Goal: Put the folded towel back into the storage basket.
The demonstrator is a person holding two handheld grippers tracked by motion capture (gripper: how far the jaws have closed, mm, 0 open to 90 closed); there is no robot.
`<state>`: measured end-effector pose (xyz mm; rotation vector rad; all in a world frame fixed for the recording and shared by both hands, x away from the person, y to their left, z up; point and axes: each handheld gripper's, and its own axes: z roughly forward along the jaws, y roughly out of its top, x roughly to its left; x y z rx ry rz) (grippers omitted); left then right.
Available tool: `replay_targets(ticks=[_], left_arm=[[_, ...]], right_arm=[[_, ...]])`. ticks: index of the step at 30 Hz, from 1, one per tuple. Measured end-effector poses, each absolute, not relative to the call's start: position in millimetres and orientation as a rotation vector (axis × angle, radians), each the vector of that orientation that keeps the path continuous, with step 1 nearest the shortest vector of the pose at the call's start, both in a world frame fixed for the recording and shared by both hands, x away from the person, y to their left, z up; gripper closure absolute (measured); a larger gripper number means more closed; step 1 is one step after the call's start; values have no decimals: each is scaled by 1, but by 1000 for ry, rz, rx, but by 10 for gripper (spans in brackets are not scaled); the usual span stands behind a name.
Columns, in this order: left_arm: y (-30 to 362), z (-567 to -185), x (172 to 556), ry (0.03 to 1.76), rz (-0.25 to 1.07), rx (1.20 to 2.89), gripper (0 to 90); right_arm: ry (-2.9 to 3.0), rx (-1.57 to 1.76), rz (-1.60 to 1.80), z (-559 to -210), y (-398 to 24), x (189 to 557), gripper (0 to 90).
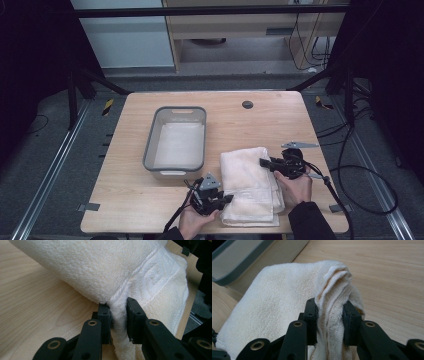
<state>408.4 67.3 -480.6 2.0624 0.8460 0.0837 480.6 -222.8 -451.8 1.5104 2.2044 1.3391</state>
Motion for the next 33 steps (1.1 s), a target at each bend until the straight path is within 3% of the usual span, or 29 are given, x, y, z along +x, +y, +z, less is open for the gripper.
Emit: replay_targets(ticks=[33], left_arm=[[82, -427, 400, 764, 168, 1938, 763]], right_arm=[[2067, 1375, 1448, -399, -218, 462, 706]])
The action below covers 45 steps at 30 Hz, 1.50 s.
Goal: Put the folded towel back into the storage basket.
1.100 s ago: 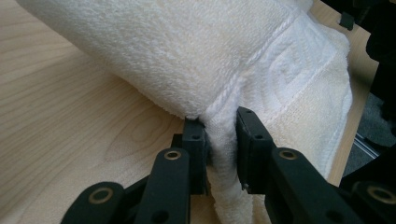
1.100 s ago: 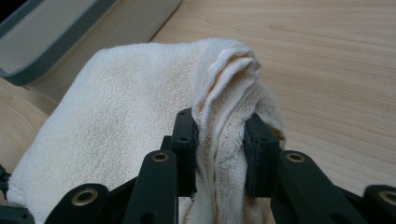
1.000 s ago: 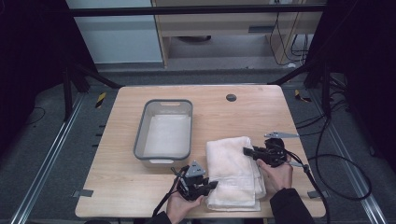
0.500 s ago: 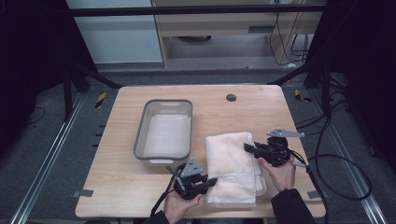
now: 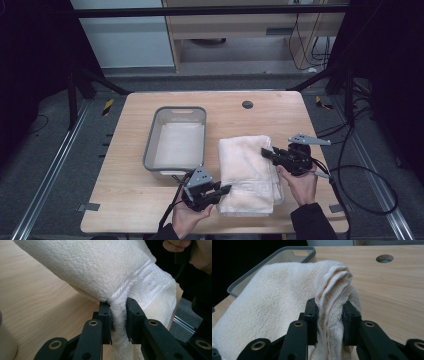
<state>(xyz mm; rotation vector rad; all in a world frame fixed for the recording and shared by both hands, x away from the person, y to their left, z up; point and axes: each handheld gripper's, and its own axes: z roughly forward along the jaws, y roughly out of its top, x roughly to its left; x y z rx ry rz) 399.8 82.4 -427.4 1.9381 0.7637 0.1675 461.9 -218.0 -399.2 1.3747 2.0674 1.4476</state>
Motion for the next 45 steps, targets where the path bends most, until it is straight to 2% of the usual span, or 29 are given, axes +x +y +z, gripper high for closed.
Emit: replay_targets(ticks=[19, 45], left_arm=[[88, -389, 406, 717, 260, 1864, 766], [111, -359, 417, 720, 359, 1786, 768]], right_arm=[[1938, 1329, 1518, -369, -212, 465, 709], [1858, 1240, 1551, -331, -189, 476, 709]])
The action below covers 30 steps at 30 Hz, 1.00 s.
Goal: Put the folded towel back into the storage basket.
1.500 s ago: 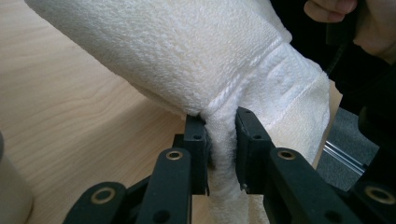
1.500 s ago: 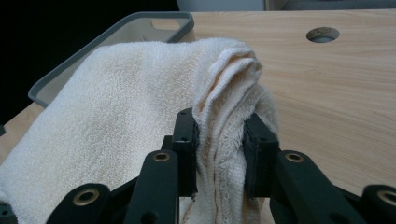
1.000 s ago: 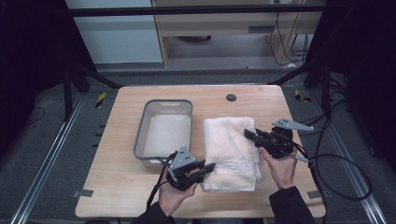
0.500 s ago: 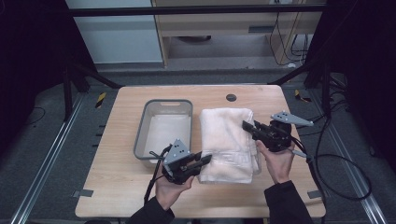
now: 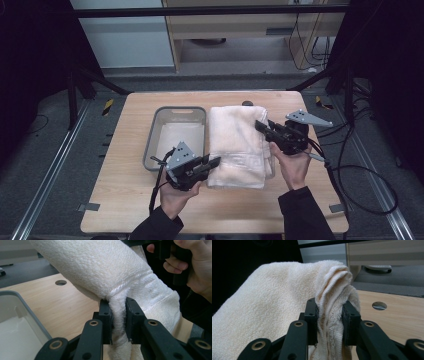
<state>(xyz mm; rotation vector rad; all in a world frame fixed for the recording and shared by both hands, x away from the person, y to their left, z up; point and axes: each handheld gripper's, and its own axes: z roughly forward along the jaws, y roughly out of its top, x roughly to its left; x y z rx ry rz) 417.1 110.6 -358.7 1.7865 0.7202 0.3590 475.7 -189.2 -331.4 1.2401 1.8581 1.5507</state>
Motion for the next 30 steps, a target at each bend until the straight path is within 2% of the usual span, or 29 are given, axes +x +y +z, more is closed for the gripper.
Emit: replay_targets(ticks=[30], left_arm=[[145, -341, 428, 763, 439, 1713, 769]], right_arm=[[1839, 1194, 1576, -312, -150, 498, 709]])
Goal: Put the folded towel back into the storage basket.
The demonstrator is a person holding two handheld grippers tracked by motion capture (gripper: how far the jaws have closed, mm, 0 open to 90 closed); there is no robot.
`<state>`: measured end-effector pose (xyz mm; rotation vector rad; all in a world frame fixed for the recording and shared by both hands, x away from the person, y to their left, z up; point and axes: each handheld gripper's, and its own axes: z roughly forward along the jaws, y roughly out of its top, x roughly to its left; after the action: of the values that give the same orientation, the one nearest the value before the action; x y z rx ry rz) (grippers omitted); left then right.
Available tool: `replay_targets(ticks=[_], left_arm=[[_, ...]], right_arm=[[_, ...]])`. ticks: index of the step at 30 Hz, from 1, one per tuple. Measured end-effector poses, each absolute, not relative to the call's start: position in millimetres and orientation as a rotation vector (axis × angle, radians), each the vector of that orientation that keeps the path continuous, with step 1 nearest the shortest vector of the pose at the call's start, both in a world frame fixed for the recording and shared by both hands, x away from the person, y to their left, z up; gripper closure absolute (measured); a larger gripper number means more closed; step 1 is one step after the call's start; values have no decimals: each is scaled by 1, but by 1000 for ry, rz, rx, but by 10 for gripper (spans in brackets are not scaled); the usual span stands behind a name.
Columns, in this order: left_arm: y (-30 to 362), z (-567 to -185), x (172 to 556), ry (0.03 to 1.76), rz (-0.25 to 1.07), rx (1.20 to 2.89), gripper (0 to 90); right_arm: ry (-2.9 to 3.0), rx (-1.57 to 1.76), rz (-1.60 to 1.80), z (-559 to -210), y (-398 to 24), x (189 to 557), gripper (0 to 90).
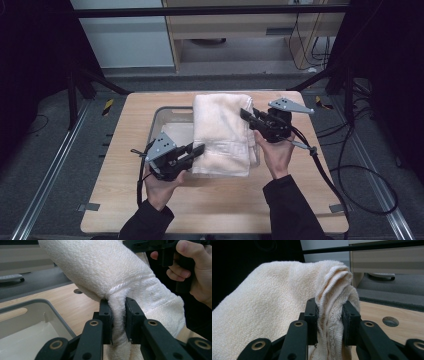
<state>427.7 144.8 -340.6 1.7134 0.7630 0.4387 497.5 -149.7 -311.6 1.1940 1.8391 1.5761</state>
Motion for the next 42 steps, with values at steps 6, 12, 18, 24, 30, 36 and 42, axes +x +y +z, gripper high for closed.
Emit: replay_targets(ticks=[6, 12, 18, 24, 30, 36, 42], left_arm=[[153, -337, 428, 774, 449, 1696, 770], [163, -333, 429, 786, 464, 1679, 771], [171, -329, 429, 798, 483, 1671, 771], [182, -327, 430, 818, 495, 1654, 771], [195, -324, 429, 833, 500, 1632, 771], [206, -322, 429, 847, 510, 1621, 771], [214, -320, 430, 859, 524, 1615, 771]], right_arm=[[1842, 1176, 1574, -305, -141, 500, 709], [1846, 1165, 1578, -300, -130, 504, 709], [1847, 1156, 1585, -297, -121, 507, 709], [1851, 1142, 1588, -294, -108, 511, 709], [1855, 1126, 1595, -290, -95, 514, 708], [1861, 1106, 1602, -287, -82, 517, 709], [1863, 1104, 1606, -286, -73, 520, 708]])
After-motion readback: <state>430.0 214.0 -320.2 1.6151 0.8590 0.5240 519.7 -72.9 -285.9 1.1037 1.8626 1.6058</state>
